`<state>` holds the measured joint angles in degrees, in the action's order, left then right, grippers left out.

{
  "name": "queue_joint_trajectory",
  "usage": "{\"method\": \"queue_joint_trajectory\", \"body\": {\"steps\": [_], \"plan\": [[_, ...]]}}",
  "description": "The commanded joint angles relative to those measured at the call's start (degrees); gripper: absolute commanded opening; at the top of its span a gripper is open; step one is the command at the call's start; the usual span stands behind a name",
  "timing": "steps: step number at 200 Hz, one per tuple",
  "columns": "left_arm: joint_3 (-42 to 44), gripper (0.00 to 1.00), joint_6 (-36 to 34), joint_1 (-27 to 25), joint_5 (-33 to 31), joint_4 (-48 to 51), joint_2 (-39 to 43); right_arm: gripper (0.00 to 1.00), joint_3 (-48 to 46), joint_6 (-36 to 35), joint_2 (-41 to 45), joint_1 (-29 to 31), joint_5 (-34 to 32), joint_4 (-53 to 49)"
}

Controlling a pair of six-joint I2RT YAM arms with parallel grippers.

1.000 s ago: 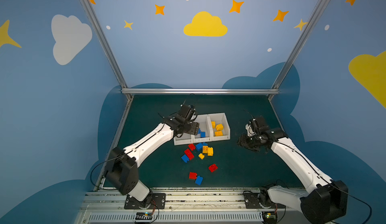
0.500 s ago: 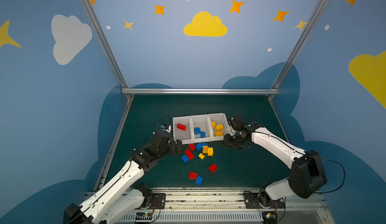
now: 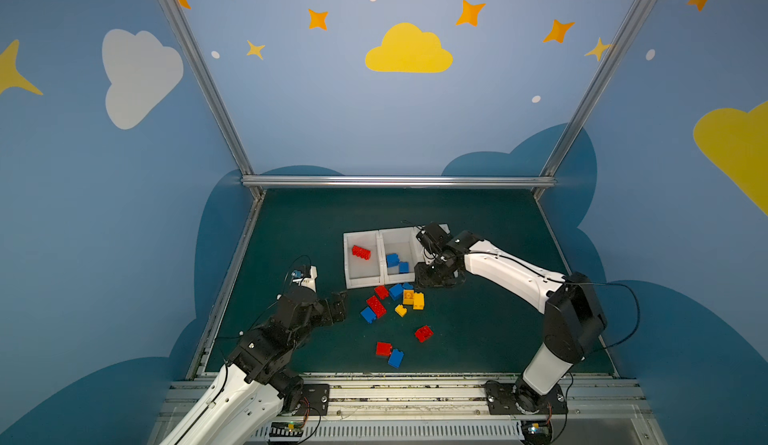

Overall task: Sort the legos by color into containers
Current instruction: 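Lower the right gripper and grasp a yellow brick from the pile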

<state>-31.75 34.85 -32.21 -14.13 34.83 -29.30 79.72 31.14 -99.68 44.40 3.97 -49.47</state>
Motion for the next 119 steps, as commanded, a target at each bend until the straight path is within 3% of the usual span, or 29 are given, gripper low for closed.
{"method": "queue_joint_trajectory", "body": {"steps": [1, 119], "plan": [[1.53, 0.99, 1.02, 0.04, 0.19, 1.27, 2.30, 0.57, 3.55, -0.35, -1.69, 2.25, -3.90, -4.80], [3.91, 0.99, 2.60, 0.03, 1.12, -0.64, 1.42, 0.56, 9.75, -0.11, -11.42, 5.17, -3.97, -7.69]]}}
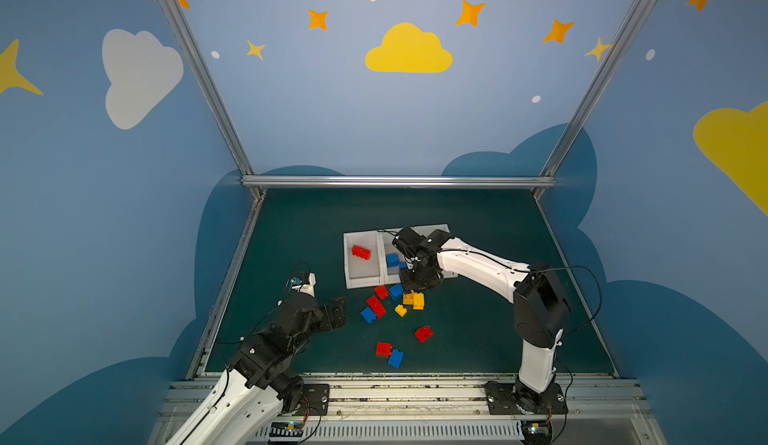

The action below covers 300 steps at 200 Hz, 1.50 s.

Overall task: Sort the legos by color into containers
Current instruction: 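Lower the right gripper and grasp a yellow brick from the pile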

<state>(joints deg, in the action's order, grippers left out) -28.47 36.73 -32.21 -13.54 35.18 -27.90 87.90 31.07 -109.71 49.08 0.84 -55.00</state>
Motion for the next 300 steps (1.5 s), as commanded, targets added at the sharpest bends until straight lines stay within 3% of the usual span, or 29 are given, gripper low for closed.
{"method": "queue_joint_trajectory", "body": {"steps": [1, 144, 237, 300], "plan": [[0.57, 0.99, 0.71, 0.03, 0.58, -0.99, 0.03, 0.56, 1.57, -0.04, -1.47, 0.49, -0.84, -2.23], [2.87, 0.99, -0.74, 0.04, 1.15, -3.41, -0.18, 0.52, 6.22, 2.07, -7.49, 1.72, -1.90, -4.60], [3.40, 0.99, -0.70, 0.04, 1.32, -3.95, -0.40, 0.32, 7.16, 2.16, -9.03, 1.89, -1.55, -4.59], [3.57, 0.99, -0.37, 0.05, 1.15, -3.82, -0.36, 0.37, 6.74, 2.07, -9.73, 2.07, -0.84, -3.96]]}}
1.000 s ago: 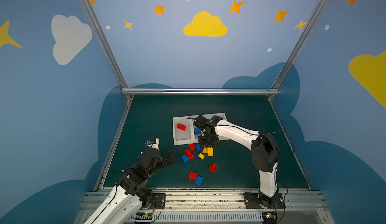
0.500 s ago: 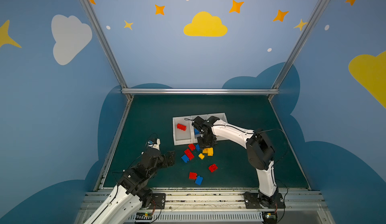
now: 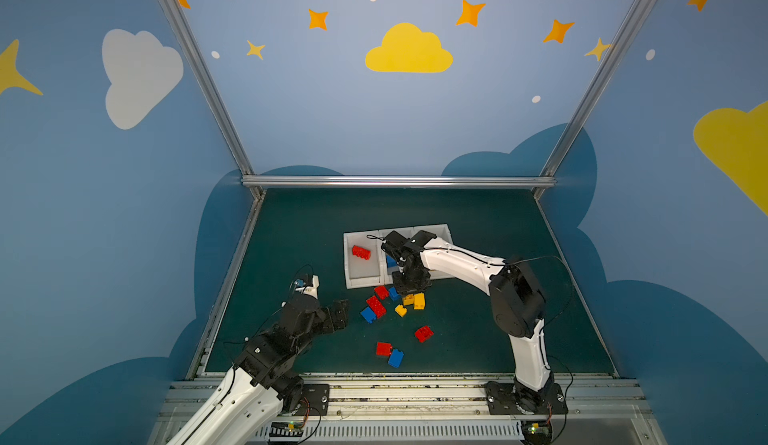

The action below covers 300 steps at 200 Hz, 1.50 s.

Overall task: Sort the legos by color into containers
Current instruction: 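Lower the right gripper and grasp a yellow brick from the pile, then carry the yellow brick into the far compartment and release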

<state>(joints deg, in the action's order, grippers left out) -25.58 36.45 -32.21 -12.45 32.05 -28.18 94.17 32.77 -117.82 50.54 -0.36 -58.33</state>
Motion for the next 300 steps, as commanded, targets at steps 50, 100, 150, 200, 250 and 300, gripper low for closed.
{"method": "queue_joint_trajectory", "body": {"steps": [50, 100, 150, 200, 250, 300], "plan": [[0.57, 0.99, 0.14, 0.04, 0.05, -0.50, -0.03, 0.37, 0.36, 0.18, -1.98, 0.70, 0.36, -0.51], [0.53, 0.99, 0.20, 0.05, 0.08, -0.32, -0.03, 0.30, 0.44, -0.13, -1.98, 0.70, 0.80, -0.57], [0.45, 0.99, 0.21, 0.03, 0.05, -0.20, -0.12, 0.28, 1.22, -1.25, 2.85, 0.71, 0.27, -2.70], [0.36, 0.99, 0.29, 0.04, 0.08, -0.26, -0.67, 0.27, 7.54, -4.00, 7.08, -0.04, -1.17, -6.22], [0.01, 0.99, 0.12, 0.04, 0.32, -0.40, -1.44, 0.27, 13.62, -6.10, 6.49, -1.71, -0.88, -7.93], [-0.16, 0.99, -0.03, 0.05, 0.78, -0.41, -1.52, 0.26, 16.50, -9.23, 6.90, -7.49, -2.59, -8.73]]}}
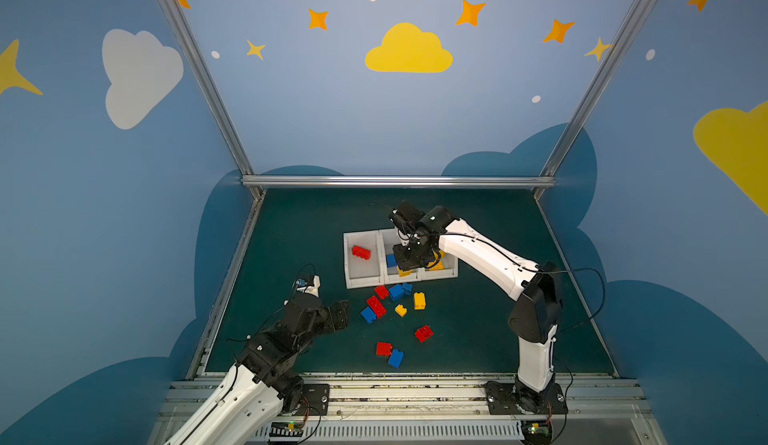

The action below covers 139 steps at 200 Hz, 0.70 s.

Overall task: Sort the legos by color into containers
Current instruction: 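Carry the yellow brick into the far compartment and release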

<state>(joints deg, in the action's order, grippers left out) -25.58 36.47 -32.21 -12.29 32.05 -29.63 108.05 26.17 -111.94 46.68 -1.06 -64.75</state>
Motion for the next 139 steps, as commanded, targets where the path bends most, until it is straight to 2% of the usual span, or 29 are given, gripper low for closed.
{"method": "queue_joint_trajectory", "body": {"steps": [1, 50, 84, 95, 121, 139], "plan": [[-0.12, 0.99, -0.07, 0.05, 0.62, -0.41, -0.08, 0.26, 2.70, -2.71, 1.02, -3.79, -1.91, -2.31], [-0.17, 0.99, -0.02, 0.04, 0.96, -1.01, -0.68, 0.27, 3.77, -5.77, -0.90, -13.42, -2.54, -1.72], [-0.39, 0.99, -0.05, 0.08, 1.30, -1.37, -1.38, 0.28, 3.69, -6.49, -3.58, -16.91, -1.36, -0.86], [-0.51, 0.99, 0.00, 0.04, 1.44, -1.51, -1.74, 0.32, 3.74, -6.49, -4.33, -17.53, -0.94, -0.54], [-0.79, 0.99, -0.12, 0.04, 1.91, -1.91, -2.86, 0.48, 3.83, -6.27, -5.19, -18.32, 0.42, 0.13], [-1.21, 0.99, -0.23, 0.08, 2.17, -2.08, -3.74, 0.53, 3.75, -6.14, -5.04, -18.44, 0.62, 0.41]]}}
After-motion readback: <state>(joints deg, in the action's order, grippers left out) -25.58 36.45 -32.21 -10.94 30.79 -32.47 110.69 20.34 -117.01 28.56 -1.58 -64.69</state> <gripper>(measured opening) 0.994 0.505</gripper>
